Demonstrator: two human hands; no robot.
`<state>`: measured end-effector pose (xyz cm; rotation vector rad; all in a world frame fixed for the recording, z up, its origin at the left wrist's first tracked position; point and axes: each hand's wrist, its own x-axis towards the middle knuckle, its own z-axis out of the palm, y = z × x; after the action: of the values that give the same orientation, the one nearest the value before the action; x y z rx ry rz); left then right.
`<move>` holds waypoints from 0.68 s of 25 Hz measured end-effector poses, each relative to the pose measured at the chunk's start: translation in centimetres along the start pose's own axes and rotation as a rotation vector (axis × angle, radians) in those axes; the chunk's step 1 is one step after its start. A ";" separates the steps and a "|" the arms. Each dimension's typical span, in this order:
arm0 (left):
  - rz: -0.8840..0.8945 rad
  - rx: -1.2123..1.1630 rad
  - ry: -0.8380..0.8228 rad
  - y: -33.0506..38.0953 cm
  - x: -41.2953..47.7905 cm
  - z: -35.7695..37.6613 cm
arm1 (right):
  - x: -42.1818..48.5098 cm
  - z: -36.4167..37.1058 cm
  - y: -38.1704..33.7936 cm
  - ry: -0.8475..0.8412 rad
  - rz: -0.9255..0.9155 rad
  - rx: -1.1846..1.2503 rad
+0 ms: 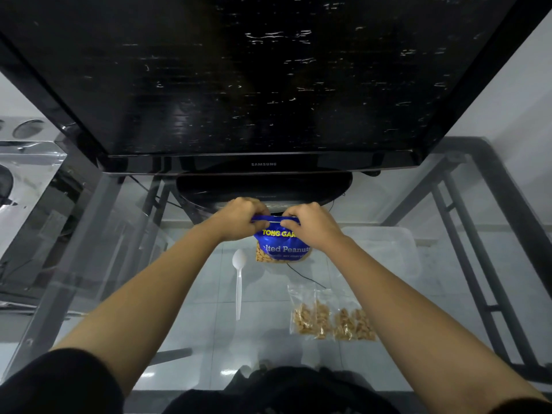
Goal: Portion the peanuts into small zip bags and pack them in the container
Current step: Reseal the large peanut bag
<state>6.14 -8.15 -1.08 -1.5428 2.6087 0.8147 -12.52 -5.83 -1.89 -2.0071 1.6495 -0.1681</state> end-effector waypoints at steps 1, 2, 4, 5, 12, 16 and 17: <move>0.022 -0.015 -0.002 0.3 0.1 0.2 | 0.1 0.0 -0.1 -0.004 0.004 0.006; 0.042 0.001 0.014 0.5 0.3 0.6 | 0.1 0.1 -0.2 -0.001 0.009 0.012; 0.072 0.049 0.079 0.5 0.4 1.3 | 0.3 0.4 -0.3 0.023 0.022 0.000; 0.082 0.058 0.104 0.4 0.3 1.5 | 0.3 0.5 -0.3 0.029 0.023 -0.015; 0.061 0.043 0.109 -1.0 -0.3 1.5 | -1.3 -1.3 4.5 0.029 -0.011 0.058; 0.033 0.119 0.189 -1.5 -1.0 2.1 | -4.6 -2.4 10.3 0.247 0.079 0.044; 0.040 0.127 0.216 -1.5 -1.2 2.3 | -5.6 -2.2 10.4 0.255 0.062 0.055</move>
<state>7.36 -6.78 -3.39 -1.6322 2.7843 0.4966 -23.92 -2.47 -3.68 -1.9544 1.8380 -0.4585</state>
